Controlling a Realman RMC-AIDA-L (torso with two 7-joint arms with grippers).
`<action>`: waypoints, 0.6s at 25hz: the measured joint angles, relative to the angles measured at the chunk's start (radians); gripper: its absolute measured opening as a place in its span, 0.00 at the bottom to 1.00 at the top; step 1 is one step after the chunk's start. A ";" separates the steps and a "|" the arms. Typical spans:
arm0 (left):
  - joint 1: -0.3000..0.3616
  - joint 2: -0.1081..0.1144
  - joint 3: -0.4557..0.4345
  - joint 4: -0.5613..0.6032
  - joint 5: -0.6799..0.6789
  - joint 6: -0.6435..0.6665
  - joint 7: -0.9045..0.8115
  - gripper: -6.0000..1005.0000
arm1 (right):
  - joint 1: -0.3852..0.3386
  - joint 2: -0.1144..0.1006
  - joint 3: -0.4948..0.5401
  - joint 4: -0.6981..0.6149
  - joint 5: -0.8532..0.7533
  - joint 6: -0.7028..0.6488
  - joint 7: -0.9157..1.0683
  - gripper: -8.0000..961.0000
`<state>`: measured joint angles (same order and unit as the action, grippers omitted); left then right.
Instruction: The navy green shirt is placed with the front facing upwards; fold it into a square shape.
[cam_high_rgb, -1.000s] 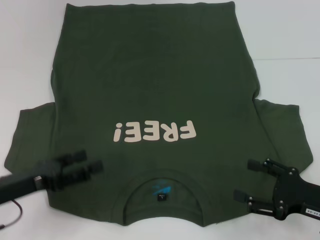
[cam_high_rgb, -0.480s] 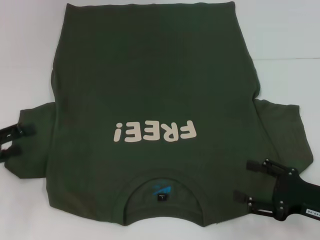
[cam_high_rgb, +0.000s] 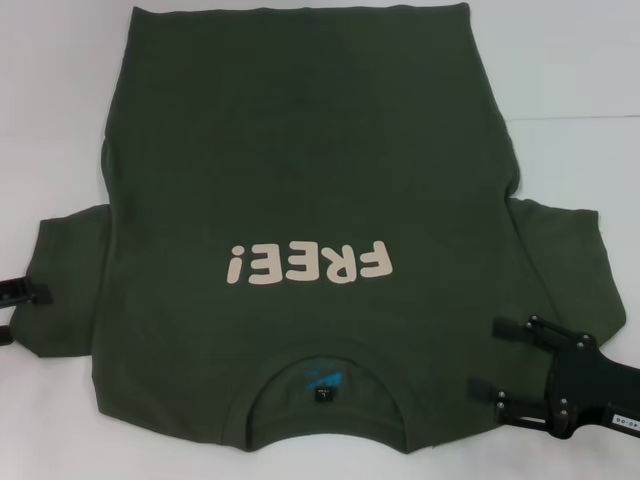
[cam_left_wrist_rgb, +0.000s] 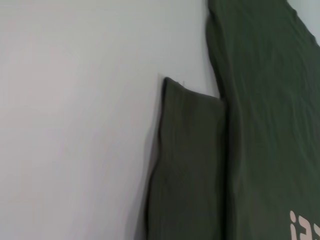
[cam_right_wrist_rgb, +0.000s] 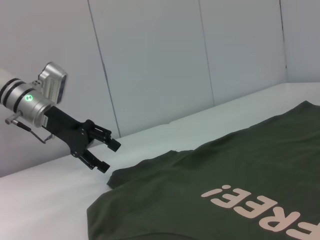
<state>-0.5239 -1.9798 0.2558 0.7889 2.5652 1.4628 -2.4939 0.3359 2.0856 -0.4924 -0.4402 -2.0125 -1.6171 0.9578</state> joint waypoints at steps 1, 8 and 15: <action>-0.001 0.002 0.002 -0.001 0.003 -0.006 -0.006 0.93 | 0.000 0.000 0.000 0.000 0.000 -0.001 0.000 0.97; -0.006 0.003 0.008 -0.031 0.035 -0.062 -0.030 0.93 | 0.000 0.002 0.000 0.000 0.000 -0.001 0.001 0.97; -0.020 0.004 0.008 -0.040 0.035 -0.092 -0.028 0.93 | 0.002 0.002 0.000 0.000 0.000 -0.001 0.006 0.97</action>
<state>-0.5435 -1.9762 0.2642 0.7487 2.5997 1.3710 -2.5219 0.3377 2.0874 -0.4924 -0.4402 -2.0125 -1.6182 0.9643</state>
